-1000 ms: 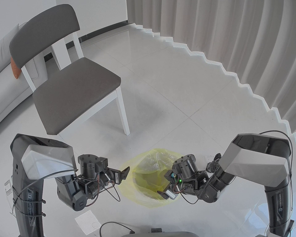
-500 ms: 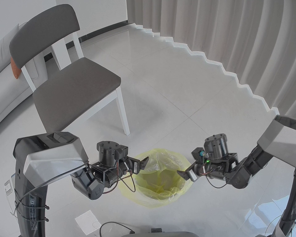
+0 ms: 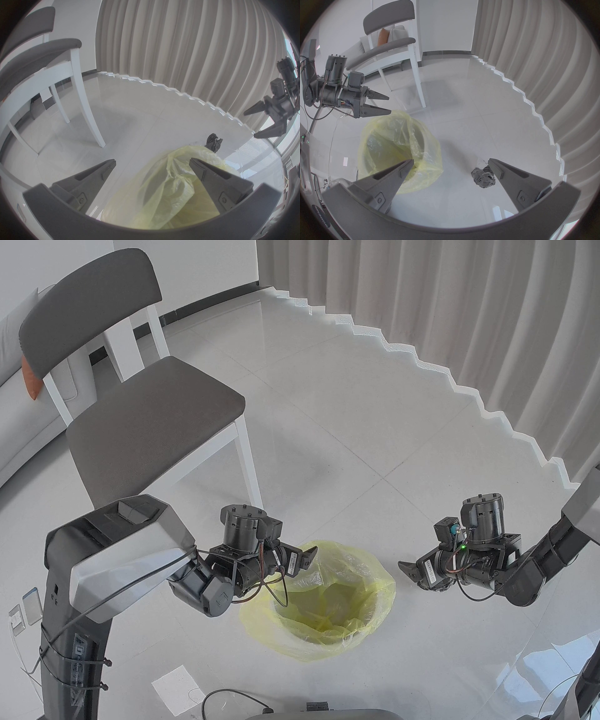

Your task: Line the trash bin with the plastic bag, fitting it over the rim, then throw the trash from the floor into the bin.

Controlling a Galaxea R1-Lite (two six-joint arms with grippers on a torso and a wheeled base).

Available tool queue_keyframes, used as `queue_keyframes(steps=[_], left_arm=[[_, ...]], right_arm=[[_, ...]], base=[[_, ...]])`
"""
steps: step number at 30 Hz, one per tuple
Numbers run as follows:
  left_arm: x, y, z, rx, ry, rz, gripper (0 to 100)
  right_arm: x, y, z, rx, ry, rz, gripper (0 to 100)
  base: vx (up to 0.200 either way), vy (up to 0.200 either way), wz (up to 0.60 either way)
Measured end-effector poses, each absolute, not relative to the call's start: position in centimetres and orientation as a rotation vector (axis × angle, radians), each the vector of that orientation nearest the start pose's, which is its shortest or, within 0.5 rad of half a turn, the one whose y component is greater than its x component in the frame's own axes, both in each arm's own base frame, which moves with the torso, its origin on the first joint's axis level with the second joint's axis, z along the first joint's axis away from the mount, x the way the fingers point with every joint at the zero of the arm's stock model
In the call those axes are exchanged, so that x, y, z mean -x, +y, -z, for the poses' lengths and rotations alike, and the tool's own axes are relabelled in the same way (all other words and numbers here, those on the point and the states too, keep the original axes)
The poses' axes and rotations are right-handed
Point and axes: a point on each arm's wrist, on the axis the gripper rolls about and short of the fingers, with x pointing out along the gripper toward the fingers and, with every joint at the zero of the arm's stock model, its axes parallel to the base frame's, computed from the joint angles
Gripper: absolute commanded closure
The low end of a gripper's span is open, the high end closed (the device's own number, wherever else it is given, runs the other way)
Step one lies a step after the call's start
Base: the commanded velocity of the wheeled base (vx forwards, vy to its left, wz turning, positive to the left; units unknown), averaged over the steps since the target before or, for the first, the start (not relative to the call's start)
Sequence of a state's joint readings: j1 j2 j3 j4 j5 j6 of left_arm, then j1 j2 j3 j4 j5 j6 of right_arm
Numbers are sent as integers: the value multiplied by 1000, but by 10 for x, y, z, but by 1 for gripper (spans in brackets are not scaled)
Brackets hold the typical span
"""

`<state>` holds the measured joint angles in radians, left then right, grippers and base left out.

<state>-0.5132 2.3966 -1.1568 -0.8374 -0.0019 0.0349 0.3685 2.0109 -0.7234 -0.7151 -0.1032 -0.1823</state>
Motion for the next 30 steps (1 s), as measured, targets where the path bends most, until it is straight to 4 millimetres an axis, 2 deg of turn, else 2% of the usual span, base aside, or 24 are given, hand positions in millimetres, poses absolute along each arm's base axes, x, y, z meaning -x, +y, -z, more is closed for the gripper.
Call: queue_keyframes(steps=[4, 18, 30], left_arm=[[-395, -220, -20, -158, 410, 513, 0], [-404, -227, -7, -172, 438, 523, 0], [-441, -209, -2, -175, 445, 444, 0]], right_arm=[[-313, 113, -71, 306, 534, -292, 0], [-313, 106, -72, 300, 538, -278, 0], [-316, 100, -71, 294, 540, -267, 0]], base=[[0, 0, 0], [0, 0, 0], [0, 0, 0]])
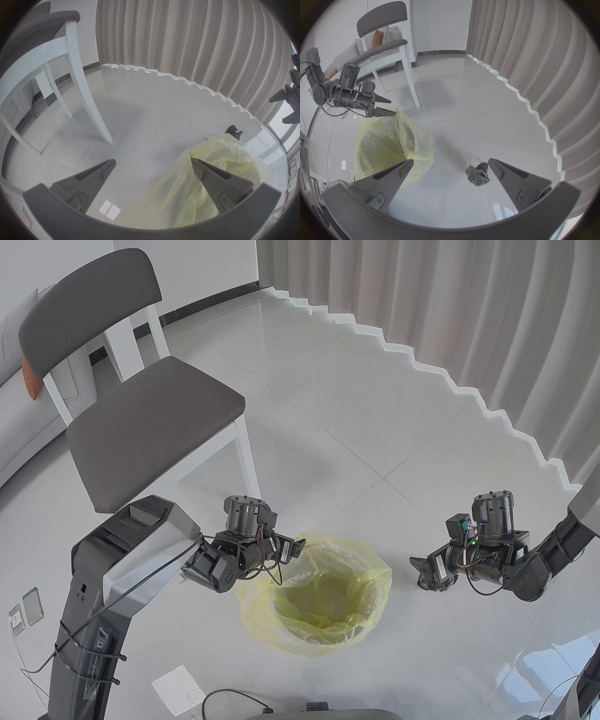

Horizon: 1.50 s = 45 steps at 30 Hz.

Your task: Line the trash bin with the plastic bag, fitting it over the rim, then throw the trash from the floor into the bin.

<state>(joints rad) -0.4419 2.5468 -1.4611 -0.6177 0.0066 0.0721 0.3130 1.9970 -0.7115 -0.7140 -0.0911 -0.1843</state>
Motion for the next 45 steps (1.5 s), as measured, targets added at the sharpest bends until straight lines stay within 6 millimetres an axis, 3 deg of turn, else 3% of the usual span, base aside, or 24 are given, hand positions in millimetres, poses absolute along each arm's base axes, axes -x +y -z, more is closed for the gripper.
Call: queue_keyframes(steps=[19, 32, 36, 40, 45], left_arm=[[-486, -213, 8, -181, 489, 406, 0], [-501, -208, 50, -191, 602, 384, 0], [-504, -199, 58, -165, 622, 355, 0], [-508, -188, 55, -124, 624, 318, 0], [-515, -174, 33, -68, 582, 257, 0]], right_arm=[[-317, 94, -63, 292, 572, -255, 0], [-323, 90, -50, 292, 605, -245, 0], [-324, 89, -48, 289, 607, -240, 0], [-325, 87, -46, 284, 610, -242, 0], [-329, 86, -43, 277, 613, -246, 0]], base=[[0, 0, 0], [0, 0, 0], [0, 0, 0], [0, 0, 0], [0, 0, 0]])
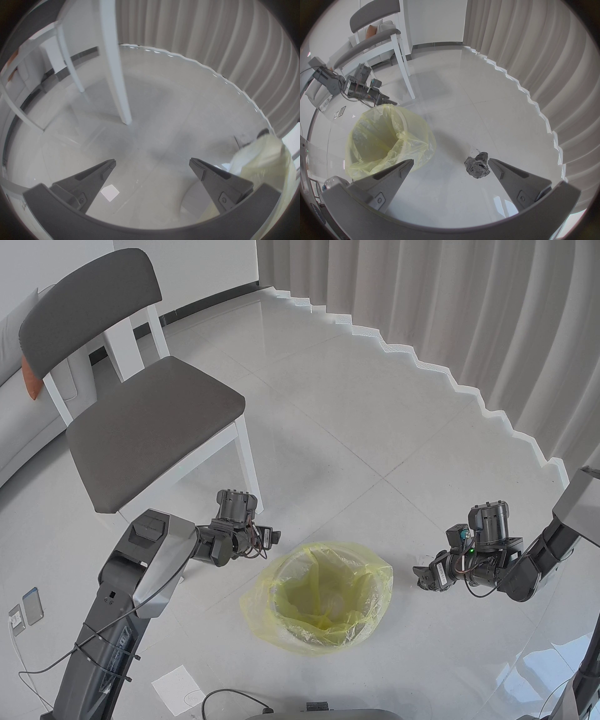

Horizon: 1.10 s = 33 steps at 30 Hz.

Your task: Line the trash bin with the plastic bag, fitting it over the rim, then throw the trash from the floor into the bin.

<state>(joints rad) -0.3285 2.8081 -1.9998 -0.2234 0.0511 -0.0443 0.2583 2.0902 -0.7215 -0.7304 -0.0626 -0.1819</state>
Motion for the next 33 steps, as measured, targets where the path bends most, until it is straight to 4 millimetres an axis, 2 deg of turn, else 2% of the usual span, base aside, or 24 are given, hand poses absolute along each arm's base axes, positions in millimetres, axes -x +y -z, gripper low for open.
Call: queue_keyframes(steps=[5, 10, 16, 22, 25, 26, 33], left_arm=[[-514, -167, 8, -41, 525, 243, 0], [-499, -154, 1, -41, 529, 260, 0], [-465, -128, 2, -67, 592, 292, 0], [-419, -105, 5, -97, 671, 338, 0], [-399, -98, 4, -107, 663, 358, 0], [-386, -93, 3, -111, 653, 369, 0], [-359, -83, 0, -110, 657, 405, 0]], right_arm=[[-336, 86, -38, 272, 617, -253, 0], [-344, 88, -32, 262, 622, -262, 0], [-355, 91, -24, 234, 635, -279, 0], [-371, 94, -17, 159, 682, -311, 0], [-382, 96, -16, 112, 705, -330, 0], [-392, 97, -15, 88, 710, -337, 0], [-423, 105, 2, 47, 763, -352, 0]], base=[[0, 0, 0], [0, 0, 0], [0, 0, 0], [0, 0, 0], [0, 0, 0], [0, 0, 0], [0, 0, 0]])
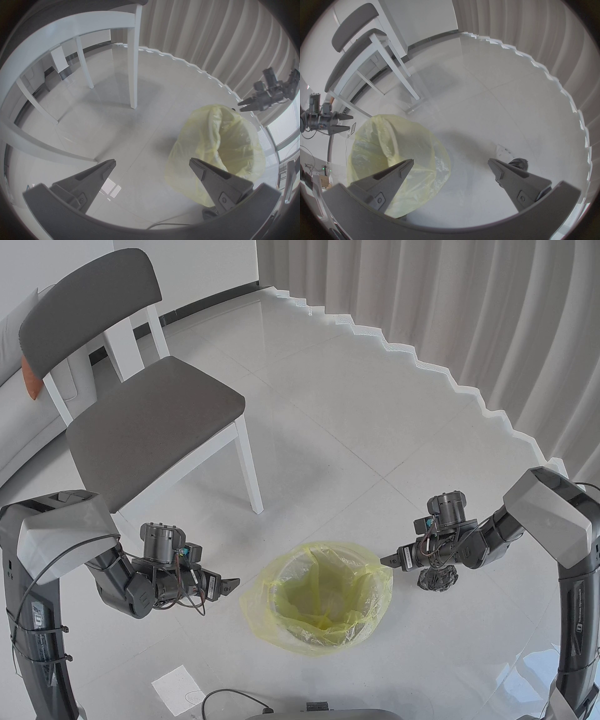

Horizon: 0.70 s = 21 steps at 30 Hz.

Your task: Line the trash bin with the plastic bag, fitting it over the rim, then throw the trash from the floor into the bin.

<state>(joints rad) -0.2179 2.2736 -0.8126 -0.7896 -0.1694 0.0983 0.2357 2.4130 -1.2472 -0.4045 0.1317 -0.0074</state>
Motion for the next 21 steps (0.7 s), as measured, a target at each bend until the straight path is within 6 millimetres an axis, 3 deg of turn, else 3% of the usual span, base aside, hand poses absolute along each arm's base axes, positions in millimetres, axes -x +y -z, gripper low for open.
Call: queue_keyframes(steps=[10, 16, 21], left_arm=[[-340, -79, 4, -138, 688, 452, 0], [-336, -81, 10, -151, 704, 471, 0], [-335, -87, 21, -158, 731, 487, 0]], right_arm=[[-457, 111, 29, 41, 835, -348, 0], [-461, 111, 44, 41, 862, -347, 0], [-461, 107, 45, 40, 869, -340, 0]], base=[[0, 0, 0], [0, 0, 0], [0, 0, 0]])
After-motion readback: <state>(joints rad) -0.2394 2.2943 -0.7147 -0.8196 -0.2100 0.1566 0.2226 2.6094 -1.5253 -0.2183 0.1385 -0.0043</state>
